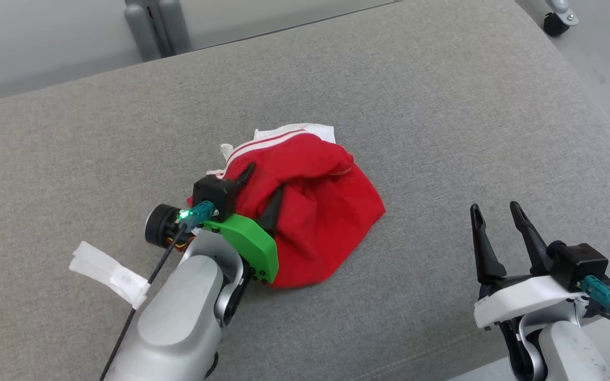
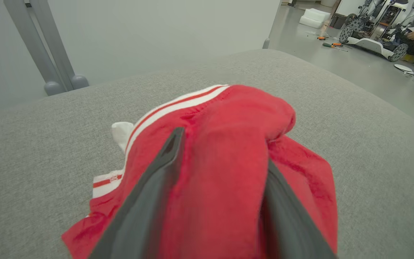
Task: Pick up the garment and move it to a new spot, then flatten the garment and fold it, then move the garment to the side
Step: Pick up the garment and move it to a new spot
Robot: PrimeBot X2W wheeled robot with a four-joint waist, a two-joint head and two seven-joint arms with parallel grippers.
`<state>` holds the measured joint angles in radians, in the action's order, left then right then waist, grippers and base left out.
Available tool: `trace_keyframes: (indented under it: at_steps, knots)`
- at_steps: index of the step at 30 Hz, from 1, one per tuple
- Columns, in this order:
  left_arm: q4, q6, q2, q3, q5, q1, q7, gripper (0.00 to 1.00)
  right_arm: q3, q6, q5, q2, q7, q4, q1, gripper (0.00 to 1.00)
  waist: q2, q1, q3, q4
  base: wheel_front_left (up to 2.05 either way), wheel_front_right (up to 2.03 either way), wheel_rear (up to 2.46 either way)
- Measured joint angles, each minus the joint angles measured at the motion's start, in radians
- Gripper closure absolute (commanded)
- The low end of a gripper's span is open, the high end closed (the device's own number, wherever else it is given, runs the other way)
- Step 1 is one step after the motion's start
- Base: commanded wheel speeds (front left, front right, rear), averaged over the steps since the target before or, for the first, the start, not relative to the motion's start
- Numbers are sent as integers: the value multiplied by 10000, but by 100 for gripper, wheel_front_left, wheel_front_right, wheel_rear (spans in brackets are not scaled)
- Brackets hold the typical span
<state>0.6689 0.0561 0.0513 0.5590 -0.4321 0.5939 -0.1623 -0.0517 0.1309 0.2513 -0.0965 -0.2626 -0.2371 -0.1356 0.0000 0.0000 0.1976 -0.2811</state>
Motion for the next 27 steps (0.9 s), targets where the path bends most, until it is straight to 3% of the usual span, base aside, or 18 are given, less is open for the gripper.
trace_keyframes:
  at_steps: [5, 13, 27]
  knots:
    - [-228, 48, -15, 558, -280, 86, -458, 0, 58, 0, -6, -58, 0, -27, 58, 0, 0, 0, -212, 208, 0, 0, 0]
    - [-1202, -407, 65, 435, -508, 333, -788, 0, 171, 0, -98, -159, 0, -25, 359, 0, 0, 0, -662, 895, 0, 0, 0]
    - [-3055, -1193, 1965, -1104, -464, -1648, -999, 0, 35, 0, -190, -224, 0, 0, 650, 0, 0, 0, -1456, 2378, 0, 0, 0]
